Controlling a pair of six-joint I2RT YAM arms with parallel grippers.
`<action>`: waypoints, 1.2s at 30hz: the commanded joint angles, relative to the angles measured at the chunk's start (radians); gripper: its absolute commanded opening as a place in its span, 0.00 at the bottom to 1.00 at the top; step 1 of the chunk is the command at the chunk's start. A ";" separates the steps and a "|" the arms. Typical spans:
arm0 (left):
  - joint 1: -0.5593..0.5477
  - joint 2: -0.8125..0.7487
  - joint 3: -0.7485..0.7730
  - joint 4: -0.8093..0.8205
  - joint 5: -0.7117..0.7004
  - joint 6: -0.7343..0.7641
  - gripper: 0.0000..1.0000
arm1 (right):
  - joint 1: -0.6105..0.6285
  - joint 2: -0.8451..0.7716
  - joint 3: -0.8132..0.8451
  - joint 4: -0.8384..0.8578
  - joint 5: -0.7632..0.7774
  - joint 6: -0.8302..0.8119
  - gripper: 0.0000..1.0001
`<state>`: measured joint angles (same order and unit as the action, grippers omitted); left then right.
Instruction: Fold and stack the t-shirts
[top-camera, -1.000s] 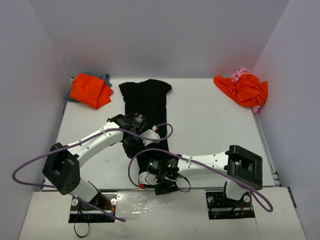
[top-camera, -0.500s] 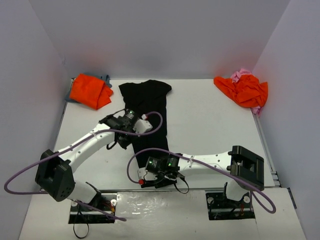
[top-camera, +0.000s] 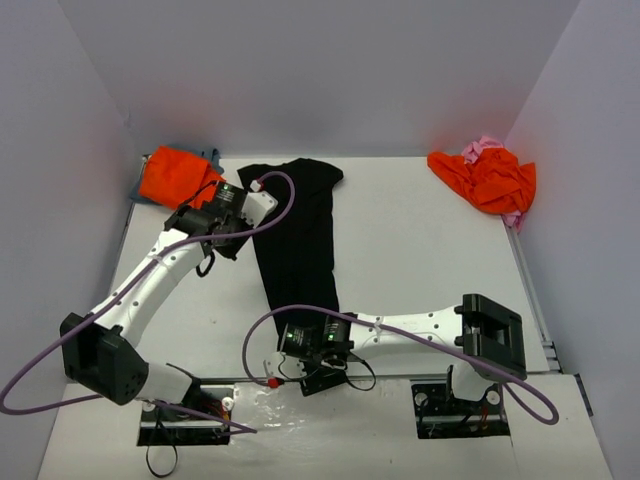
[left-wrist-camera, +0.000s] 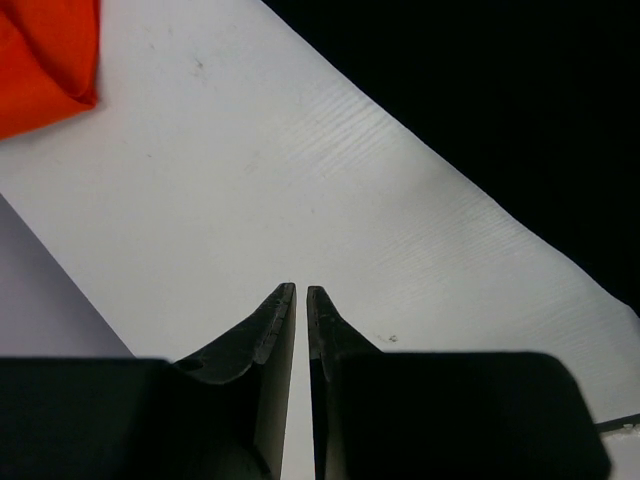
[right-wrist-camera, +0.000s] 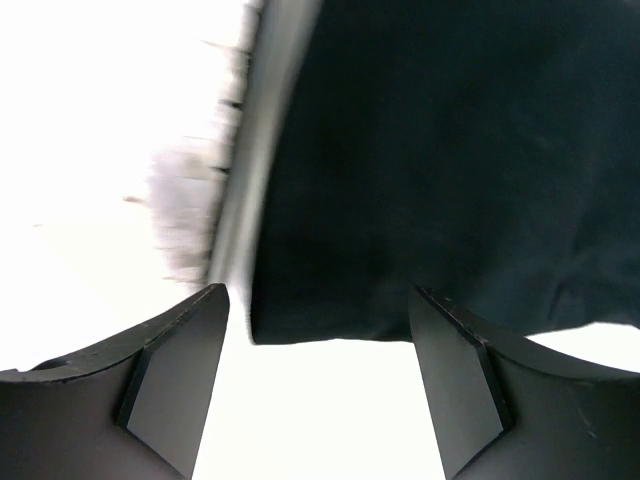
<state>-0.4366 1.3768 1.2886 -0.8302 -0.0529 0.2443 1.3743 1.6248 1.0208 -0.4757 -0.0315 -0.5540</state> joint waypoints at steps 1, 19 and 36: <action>0.024 0.023 0.113 -0.010 -0.036 0.017 0.08 | 0.009 -0.003 0.115 -0.108 -0.092 0.019 0.70; 0.061 0.057 0.099 0.031 -0.011 0.001 0.08 | 0.094 0.120 0.108 0.013 -0.115 -0.013 0.70; 0.064 0.045 0.059 0.065 0.001 0.003 0.09 | -0.047 0.212 0.183 0.070 -0.069 -0.065 0.70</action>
<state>-0.3828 1.4502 1.3360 -0.8030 -0.0490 0.2504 1.3256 1.8008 1.1758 -0.4193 -0.0721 -0.6147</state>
